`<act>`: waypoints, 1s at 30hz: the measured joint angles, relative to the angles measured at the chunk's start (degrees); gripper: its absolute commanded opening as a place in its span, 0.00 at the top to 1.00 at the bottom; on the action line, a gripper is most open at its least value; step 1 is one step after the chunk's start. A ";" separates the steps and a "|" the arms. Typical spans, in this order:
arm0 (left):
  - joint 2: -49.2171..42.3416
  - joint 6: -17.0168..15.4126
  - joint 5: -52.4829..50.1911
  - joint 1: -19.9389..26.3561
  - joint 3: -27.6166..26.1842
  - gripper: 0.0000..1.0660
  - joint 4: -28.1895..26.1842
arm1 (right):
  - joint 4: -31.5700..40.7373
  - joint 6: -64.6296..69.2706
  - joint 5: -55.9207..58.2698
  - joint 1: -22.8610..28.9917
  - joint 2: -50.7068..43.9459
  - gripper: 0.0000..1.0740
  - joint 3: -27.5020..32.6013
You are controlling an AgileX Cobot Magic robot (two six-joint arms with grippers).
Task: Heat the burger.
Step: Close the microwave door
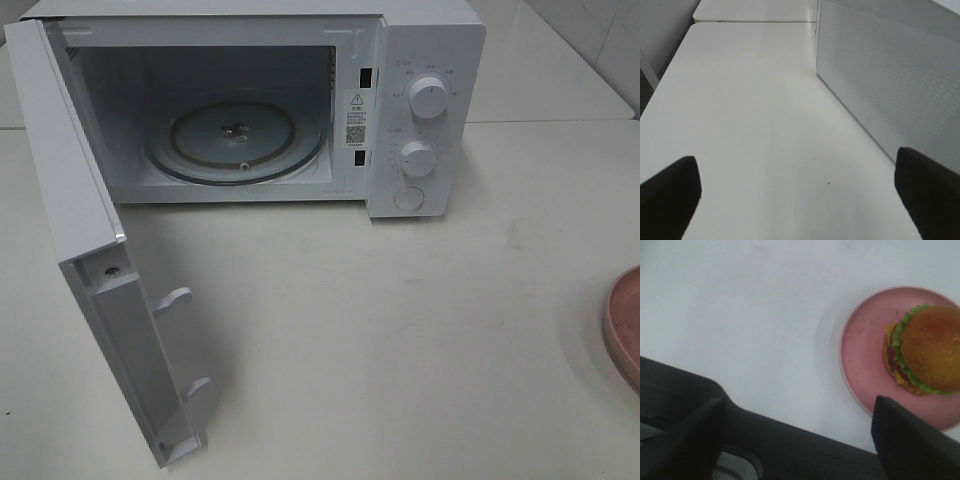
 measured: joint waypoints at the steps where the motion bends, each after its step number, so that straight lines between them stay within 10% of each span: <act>1: 0.00 0.00 0.00 0.00 0.00 0.06 0.00 | 0.00 0.00 0.00 0.00 0.00 0.29 0.00; 8: 0.00 0.00 0.00 0.00 0.00 0.06 0.00 | 0.46 -6.88 0.00 -11.06 -9.28 0.29 0.00; 30: 0.00 0.00 0.00 0.00 0.00 0.06 0.00 | 2.81 -8.31 -9.51 -17.82 -27.67 0.29 12.61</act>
